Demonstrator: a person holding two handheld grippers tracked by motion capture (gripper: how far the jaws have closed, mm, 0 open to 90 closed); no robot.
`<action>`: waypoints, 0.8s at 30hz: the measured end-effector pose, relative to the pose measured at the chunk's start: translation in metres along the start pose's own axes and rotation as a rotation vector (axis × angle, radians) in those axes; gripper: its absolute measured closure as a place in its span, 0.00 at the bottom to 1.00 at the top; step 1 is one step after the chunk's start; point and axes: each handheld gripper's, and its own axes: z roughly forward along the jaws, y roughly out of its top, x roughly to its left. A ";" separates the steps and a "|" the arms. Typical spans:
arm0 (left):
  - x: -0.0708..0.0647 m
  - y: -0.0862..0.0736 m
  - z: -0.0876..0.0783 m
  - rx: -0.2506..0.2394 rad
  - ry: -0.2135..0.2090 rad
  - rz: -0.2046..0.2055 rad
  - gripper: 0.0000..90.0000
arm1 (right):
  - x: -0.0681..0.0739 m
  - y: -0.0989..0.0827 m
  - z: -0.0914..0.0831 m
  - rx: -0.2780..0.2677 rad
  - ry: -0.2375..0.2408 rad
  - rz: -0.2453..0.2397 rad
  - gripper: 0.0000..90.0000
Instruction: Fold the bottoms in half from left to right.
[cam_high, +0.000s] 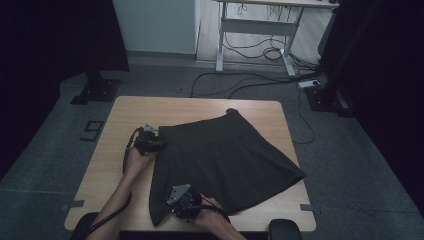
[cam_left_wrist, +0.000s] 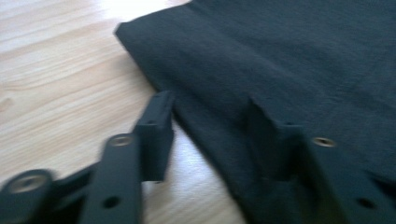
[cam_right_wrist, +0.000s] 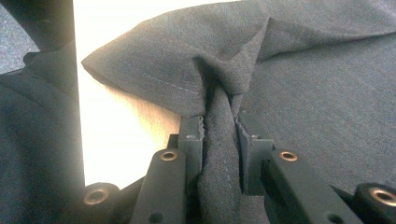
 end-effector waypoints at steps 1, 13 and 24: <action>-0.001 0.001 0.000 0.004 0.001 -0.004 0.63 | 0.000 0.000 0.000 0.002 0.001 0.005 0.84; -0.005 0.001 -0.002 0.015 -0.034 -0.006 0.92 | -0.004 0.002 0.000 0.009 0.026 0.020 0.85; 0.012 -0.021 -0.036 0.092 0.037 -0.001 0.93 | 0.008 0.022 0.020 -0.034 0.149 0.023 0.86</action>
